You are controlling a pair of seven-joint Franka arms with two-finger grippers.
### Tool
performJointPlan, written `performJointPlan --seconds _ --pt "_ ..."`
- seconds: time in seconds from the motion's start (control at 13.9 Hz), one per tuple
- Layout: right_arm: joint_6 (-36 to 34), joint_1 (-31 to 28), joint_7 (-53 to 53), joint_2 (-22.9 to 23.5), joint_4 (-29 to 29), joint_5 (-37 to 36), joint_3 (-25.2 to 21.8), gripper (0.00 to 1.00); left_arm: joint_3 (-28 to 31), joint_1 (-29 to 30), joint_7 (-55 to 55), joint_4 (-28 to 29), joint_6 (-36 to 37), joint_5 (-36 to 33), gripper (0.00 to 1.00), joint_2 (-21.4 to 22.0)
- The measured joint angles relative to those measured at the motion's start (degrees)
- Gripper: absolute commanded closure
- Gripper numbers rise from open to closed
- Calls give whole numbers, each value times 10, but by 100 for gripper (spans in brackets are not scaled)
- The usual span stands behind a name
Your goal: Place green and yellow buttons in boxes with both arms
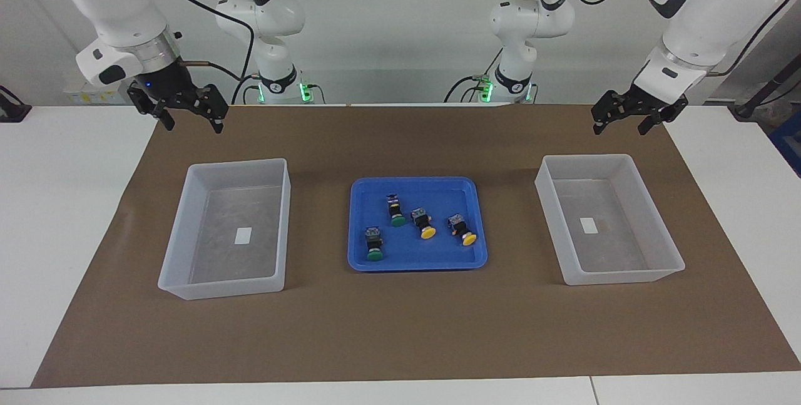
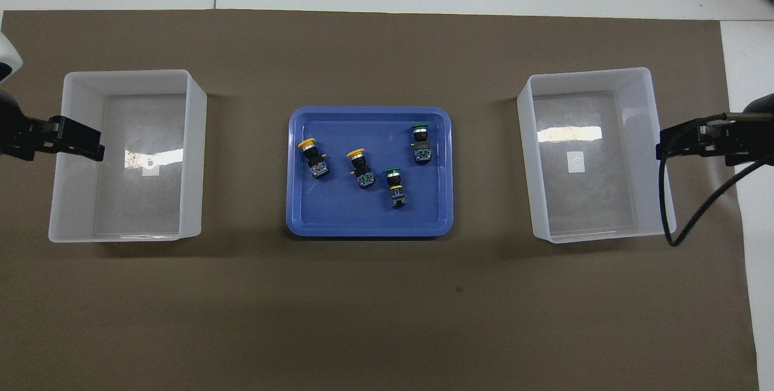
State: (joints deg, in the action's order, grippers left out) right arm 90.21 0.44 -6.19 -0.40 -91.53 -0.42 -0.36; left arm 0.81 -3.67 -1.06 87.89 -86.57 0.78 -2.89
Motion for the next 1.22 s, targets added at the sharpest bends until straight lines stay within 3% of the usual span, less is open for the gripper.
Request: performJointPlan --seconds 0.29,0.65,1.22 --pt "0 0 0 0 0 0 0 0 -3 -55 88 2 -13 0 0 -21" --pt "0 0 0 0 0 0 0 0 -5 -115 201 9 -97 0 0 -81" --pt "0 0 0 0 0 0 0 0 -6 -178 338 64 -231 8 0 -134"
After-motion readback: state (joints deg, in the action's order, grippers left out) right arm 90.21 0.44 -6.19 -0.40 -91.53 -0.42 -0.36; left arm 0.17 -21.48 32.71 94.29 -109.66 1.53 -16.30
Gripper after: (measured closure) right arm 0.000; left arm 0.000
